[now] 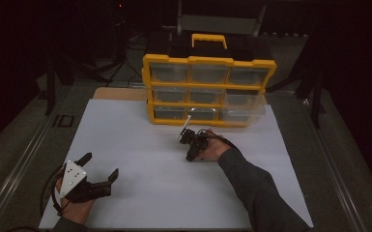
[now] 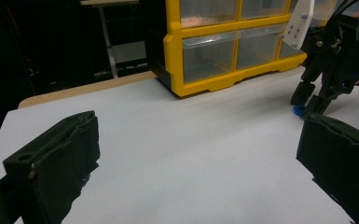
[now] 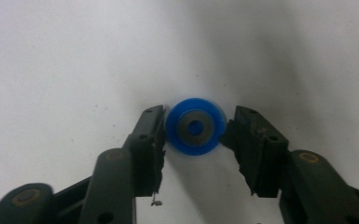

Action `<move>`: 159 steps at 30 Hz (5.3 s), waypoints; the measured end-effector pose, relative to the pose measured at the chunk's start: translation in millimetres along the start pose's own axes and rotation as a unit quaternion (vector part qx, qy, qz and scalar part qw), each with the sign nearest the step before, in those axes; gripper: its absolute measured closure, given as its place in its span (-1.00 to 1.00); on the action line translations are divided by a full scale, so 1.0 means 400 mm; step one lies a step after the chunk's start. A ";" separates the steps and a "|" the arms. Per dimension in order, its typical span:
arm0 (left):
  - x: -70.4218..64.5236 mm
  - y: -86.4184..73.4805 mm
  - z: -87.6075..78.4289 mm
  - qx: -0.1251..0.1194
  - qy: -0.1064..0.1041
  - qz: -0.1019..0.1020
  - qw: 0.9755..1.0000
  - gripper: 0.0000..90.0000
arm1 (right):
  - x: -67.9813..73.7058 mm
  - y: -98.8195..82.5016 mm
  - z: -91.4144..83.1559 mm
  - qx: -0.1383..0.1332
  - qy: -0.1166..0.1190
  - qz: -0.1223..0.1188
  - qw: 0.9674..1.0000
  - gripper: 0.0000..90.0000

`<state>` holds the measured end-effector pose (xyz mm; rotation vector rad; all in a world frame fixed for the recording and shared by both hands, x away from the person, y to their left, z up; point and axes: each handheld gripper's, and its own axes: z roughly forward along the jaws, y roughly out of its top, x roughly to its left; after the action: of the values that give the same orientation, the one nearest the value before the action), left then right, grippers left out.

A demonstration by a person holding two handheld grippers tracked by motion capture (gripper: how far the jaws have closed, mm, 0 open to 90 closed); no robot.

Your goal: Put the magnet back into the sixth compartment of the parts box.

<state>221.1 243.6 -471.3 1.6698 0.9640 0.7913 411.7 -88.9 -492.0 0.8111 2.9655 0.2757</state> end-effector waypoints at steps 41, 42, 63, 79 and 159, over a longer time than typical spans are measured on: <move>-0.001 0.000 0.001 0.000 -0.001 0.001 1.000 -1.00 | 0.017 0.001 -0.057 -0.015 0.001 0.011 1.000 0.40; -0.001 0.000 0.001 0.000 -0.001 0.001 1.000 -1.00 | 0.017 0.001 -0.058 -0.017 0.000 0.010 1.000 0.40; 0.000 0.000 -0.001 -0.001 0.001 0.000 1.000 -1.00 | 0.025 0.008 -0.101 -0.032 0.001 0.007 0.999 0.40; 0.000 0.000 -0.001 -0.001 0.001 0.000 1.000 -1.00 | 0.028 0.021 -0.136 -0.040 -0.002 0.004 0.999 0.40; 0.001 0.000 -0.001 -0.003 0.001 -0.001 1.000 -1.00 | -0.036 0.048 -0.360 -0.104 -0.048 0.034 0.993 0.41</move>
<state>221.0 244.0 -471.1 1.6626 0.9634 0.7935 419.4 -102.5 -346.9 0.8734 2.7649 0.5221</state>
